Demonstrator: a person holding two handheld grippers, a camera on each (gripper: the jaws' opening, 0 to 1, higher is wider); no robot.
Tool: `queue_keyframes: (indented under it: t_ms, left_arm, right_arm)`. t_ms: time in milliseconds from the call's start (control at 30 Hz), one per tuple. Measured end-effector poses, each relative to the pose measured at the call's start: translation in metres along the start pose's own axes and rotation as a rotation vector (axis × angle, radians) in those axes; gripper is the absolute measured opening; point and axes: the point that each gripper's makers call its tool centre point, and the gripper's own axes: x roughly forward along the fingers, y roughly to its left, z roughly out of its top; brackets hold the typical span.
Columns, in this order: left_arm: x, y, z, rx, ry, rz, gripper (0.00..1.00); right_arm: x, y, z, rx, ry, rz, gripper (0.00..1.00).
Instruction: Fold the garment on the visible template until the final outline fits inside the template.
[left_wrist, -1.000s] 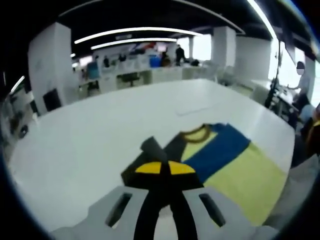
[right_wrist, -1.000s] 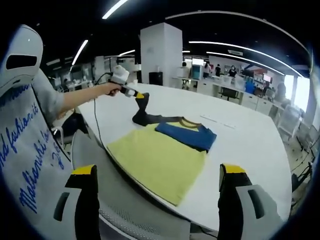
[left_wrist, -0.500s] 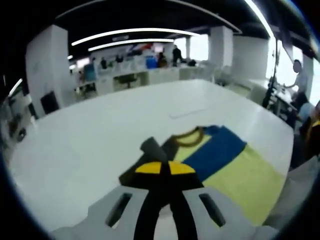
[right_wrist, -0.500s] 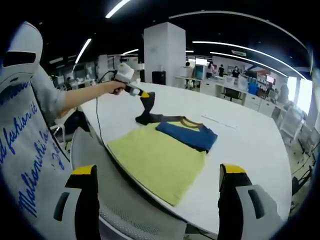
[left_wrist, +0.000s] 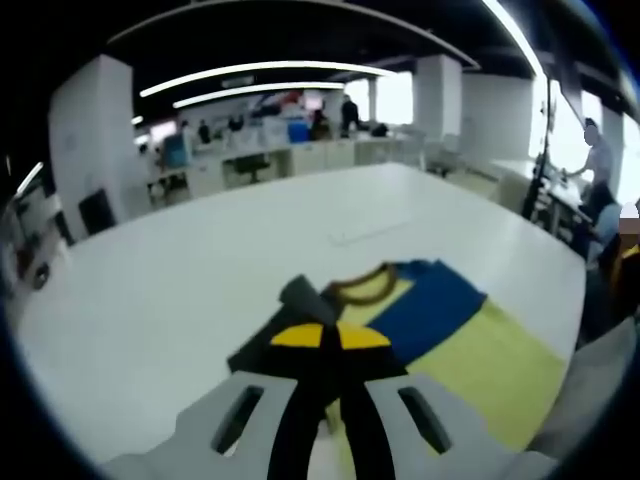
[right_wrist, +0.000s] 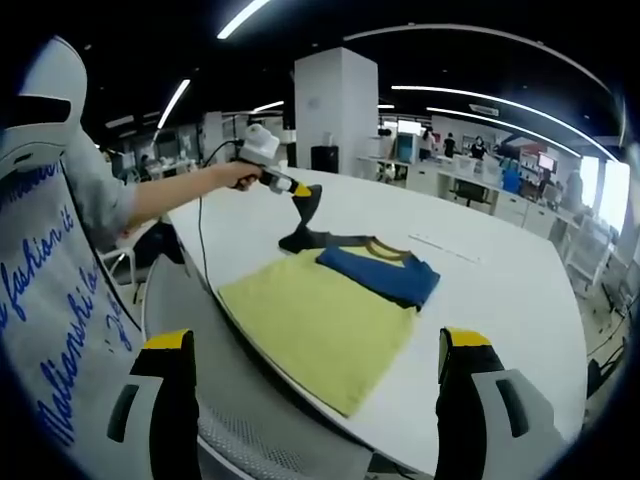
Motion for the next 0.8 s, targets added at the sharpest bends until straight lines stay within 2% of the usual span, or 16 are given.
queue_keyframes:
  t_ms: [500,667,800]
  left_arm:
    - [0.003,-0.011,0.013,0.004,-0.022,0.004,0.0]
    - [0.004,-0.015,0.013,0.005,-0.02,0.004,0.0]
    - [0.005,-0.019,0.016,0.009,-0.021,0.004,0.0]
  right_arm:
    - [0.0,-0.001,0.0,-0.032,0.002,0.032,1.0]
    - [0.0,-0.006,0.004,-0.035,-0.027,0.013,1.0]
    - [0.001,-0.006,0.002,-0.037,-0.016,0.024,1.0]
